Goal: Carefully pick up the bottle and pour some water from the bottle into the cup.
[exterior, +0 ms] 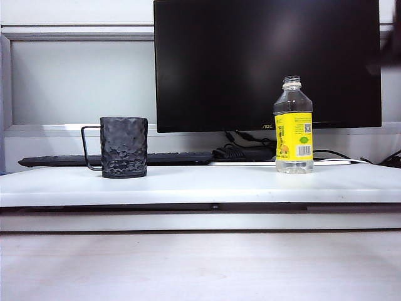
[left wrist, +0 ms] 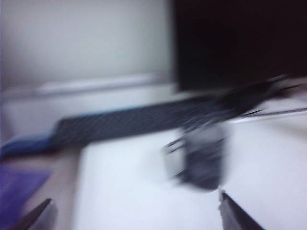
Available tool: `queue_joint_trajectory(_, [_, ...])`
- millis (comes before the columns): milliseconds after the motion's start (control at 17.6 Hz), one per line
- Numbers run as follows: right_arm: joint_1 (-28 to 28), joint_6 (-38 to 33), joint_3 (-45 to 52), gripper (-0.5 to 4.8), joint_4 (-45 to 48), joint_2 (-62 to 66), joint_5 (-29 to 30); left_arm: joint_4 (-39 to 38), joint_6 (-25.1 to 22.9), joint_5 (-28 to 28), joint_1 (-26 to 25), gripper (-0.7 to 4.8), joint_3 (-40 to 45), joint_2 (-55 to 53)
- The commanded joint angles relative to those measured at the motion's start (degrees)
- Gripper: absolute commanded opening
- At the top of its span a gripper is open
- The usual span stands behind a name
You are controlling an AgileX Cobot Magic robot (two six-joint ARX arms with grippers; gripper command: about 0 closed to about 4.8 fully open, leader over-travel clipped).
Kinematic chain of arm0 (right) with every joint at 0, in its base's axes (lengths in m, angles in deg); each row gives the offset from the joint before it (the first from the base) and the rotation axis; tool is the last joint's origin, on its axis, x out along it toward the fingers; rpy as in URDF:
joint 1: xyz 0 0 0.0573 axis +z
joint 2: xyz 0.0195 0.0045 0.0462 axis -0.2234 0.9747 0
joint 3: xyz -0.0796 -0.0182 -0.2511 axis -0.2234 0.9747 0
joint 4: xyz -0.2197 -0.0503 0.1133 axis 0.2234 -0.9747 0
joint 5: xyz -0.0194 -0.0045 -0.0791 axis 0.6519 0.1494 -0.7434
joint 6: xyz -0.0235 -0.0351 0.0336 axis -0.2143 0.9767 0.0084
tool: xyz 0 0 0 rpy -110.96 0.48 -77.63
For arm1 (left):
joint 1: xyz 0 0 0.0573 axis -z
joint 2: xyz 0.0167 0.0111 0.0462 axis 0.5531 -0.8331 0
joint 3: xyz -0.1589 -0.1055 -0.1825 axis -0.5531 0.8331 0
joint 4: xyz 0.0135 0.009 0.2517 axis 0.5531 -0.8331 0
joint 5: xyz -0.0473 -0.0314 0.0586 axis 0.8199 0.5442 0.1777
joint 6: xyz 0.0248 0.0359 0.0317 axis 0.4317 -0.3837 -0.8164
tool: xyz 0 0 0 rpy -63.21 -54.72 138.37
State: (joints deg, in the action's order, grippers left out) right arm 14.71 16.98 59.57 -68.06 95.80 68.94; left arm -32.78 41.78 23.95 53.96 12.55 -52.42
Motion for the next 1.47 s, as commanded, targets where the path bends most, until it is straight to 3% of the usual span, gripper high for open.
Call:
queue_joint_trajectory(57, [-0.02,0.04,0.61,4.79,-3.08,0.24,-4.04,-1.81,4.61,-8.09,-0.04,4.79,0.96,-0.04])
queue_joint_trajectory(227, [-0.02,0.04,0.61,4.79,-3.5,0.2,-4.17,-2.56,7.69,-10.1,-0.04,4.79,0.96,-0.02])
queue_joint_trajectory(284, [-0.02,0.04,0.61,4.79,-3.43,0.2,-4.15,-2.71,7.69,-10.14,-0.04,4.37,0.96,-0.02])
queue_joint_trajectory(340, [-0.02,0.04,0.61,1.97,-3.72,0.2,-4.15,-3.06,7.69,-10.14,-0.04,1.45,0.96,-0.02])
queue_joint_trajectory(397, [-0.02,0.13,0.61,0.0,-3.89,0.2,-4.22,-3.15,7.78,-9.84,-0.02,0.11,0.96,0.0])
queue_joint_trajectory(567, [-0.04,0.13,0.61,0.07,-4.35,0.31,-4.22,-3.65,7.45,-9.42,-0.04,0.0,0.96,0.02])
queue_joint_trajectory(680, [-0.02,-0.02,0.61,0.55,-5.2,0.17,-4.04,-3.87,7.48,-9.44,-0.04,-0.01,0.96,0.02])
queue_joint_trajectory(1021, [-0.02,0.02,0.61,0.55,-5.35,0.2,-4.0,-3.96,7.5,-9.25,-0.04,-0.01,0.96,0.02])
queue_joint_trajectory(1134, [-0.79,0.02,0.63,0.55,-10.16,-6.84,-3.54,-4.9,7.48,-9.27,-0.13,-0.01,0.96,1.9])
queue_joint_trajectory(1304, [-6.27,0.02,0.63,0.55,-14.82,-15.82,-2.1,-5.18,7.5,-9.11,-1.18,-0.01,0.98,5.49])
queue_joint_trajectory(1474, [-15.98,0.02,0.63,0.55,-15.89,-22.82,-1.81,-5.16,7.5,-9.05,-5.05,-0.01,1.16,7.93])
